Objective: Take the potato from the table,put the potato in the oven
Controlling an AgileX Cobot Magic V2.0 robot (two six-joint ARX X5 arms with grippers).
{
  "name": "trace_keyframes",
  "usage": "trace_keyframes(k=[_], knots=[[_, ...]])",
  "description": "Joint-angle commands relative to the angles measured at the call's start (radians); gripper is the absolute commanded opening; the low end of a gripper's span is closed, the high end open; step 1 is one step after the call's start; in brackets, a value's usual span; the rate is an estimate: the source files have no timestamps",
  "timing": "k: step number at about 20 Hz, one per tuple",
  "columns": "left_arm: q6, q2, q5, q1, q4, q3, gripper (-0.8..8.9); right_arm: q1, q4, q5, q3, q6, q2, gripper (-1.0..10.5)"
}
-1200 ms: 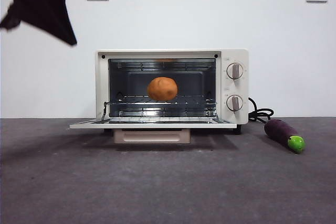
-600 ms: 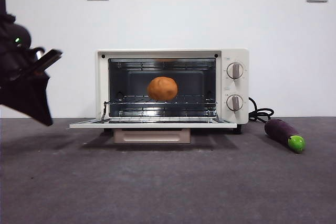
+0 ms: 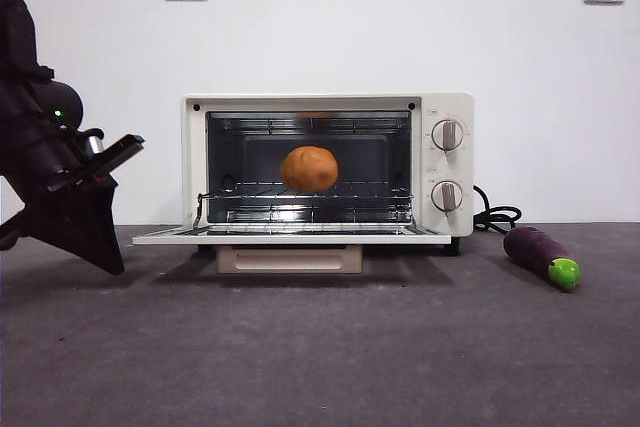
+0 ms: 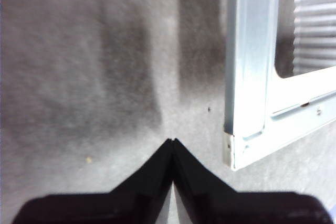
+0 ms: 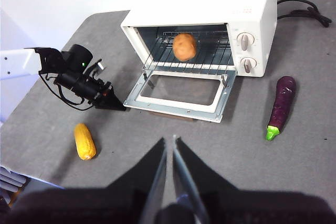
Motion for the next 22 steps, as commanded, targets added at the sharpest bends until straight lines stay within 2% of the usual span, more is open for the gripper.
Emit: trace_keyframes(k=[1,3,8,10,19,22], knots=[[-0.017,0.036,0.001,-0.011,-0.008,-0.007,-0.07,0.002,-0.021,0.002,-0.006,0.027,-0.003,0.3],[-0.032,0.045,0.014,-0.014,-0.005,-0.007,-0.07,0.002,-0.021,0.005,-0.006,0.032,-0.003,0.3],[-0.07,0.046,0.183,-0.006,0.013,-0.007,-0.07,0.002,-0.021,0.008,-0.006,0.032,-0.003,0.3],[-0.09,0.046,0.218,-0.004,0.024,-0.007,-0.08,0.002,-0.021,0.008,-0.006,0.032,-0.003,0.3],[-0.108,0.045,0.45,0.012,0.029,0.004,-0.07,0.002,-0.021,0.026,-0.006,0.029,-0.003,0.3],[-0.12,0.045,0.495,0.012,0.032,0.037,-0.07,0.002,-0.021,0.035,-0.006,0.029,-0.002,0.3]])
